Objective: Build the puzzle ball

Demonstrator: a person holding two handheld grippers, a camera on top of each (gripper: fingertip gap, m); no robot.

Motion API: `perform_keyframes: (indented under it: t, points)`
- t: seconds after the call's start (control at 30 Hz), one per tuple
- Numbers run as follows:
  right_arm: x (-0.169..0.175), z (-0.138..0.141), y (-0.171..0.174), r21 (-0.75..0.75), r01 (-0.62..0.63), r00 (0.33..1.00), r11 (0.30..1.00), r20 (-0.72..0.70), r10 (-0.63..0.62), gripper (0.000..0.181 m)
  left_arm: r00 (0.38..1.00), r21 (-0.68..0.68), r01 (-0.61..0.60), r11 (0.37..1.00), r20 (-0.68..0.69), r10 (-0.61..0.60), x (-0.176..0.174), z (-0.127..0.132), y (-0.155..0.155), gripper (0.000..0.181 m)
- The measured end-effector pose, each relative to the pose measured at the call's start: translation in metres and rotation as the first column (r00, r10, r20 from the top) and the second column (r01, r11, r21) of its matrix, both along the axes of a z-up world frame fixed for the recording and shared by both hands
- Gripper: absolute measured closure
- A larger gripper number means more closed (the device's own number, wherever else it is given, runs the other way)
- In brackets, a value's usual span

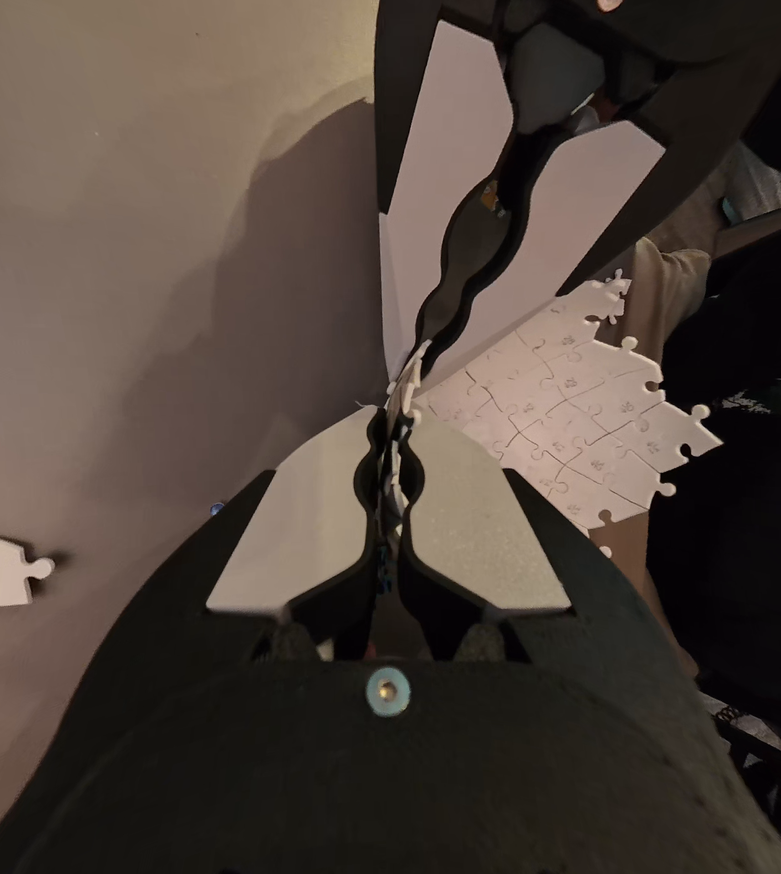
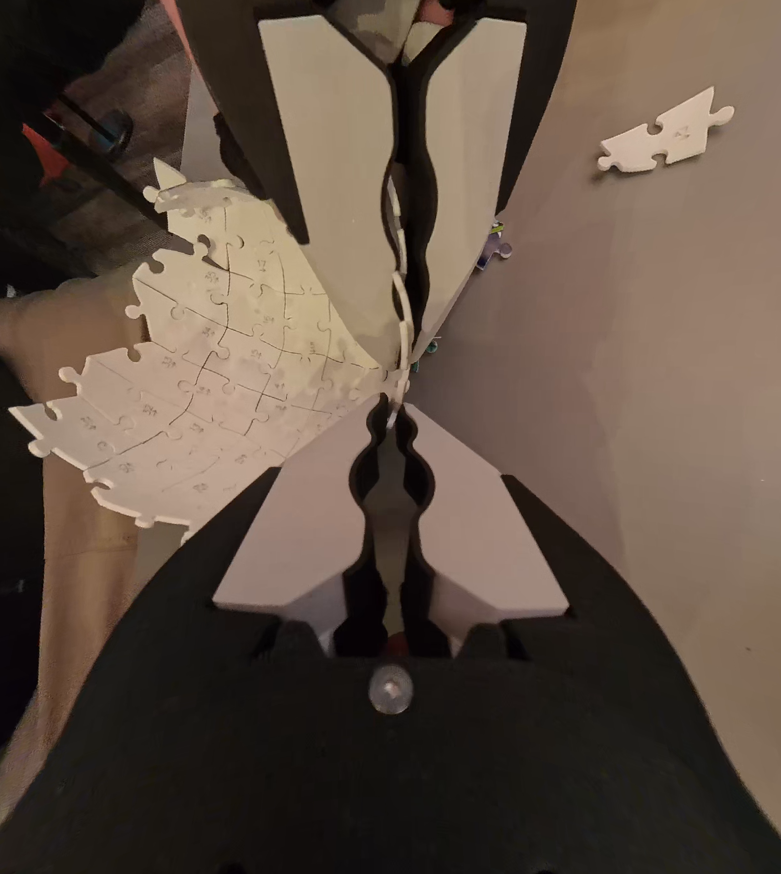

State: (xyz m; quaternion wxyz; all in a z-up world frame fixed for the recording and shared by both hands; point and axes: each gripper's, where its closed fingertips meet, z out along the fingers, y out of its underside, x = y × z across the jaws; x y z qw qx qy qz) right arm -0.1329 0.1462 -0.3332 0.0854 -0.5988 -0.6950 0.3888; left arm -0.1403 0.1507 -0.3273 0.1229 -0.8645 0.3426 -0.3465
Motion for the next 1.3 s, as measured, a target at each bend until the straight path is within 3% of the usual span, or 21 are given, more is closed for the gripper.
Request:
perform_keyframes:
  t: [0.67,1.03,1.3]
  points:
    - [-0.0015,0.0026,-0.0034,0.031,-0.044,0.997,0.999,-0.057,0.045,0.180,0.999,-0.008,0.023,1.000,0.042,-0.023,-0.0020,0.0012,-0.0035,0.178]
    - [-0.0016,0.0025,-0.0004,0.009,-0.028,0.998,1.000,-0.057,0.028,0.180,0.999,0.068,0.036,0.997,0.015,-0.037,0.0007,0.0044,0.0014,0.172]
    - [-0.0015,0.0028,-0.0018,0.017,-0.038,0.997,0.999,-0.062,0.039,0.180,0.998,0.063,0.065,0.996,-0.019,-0.064,0.0016,-0.0002,-0.0018,0.178]
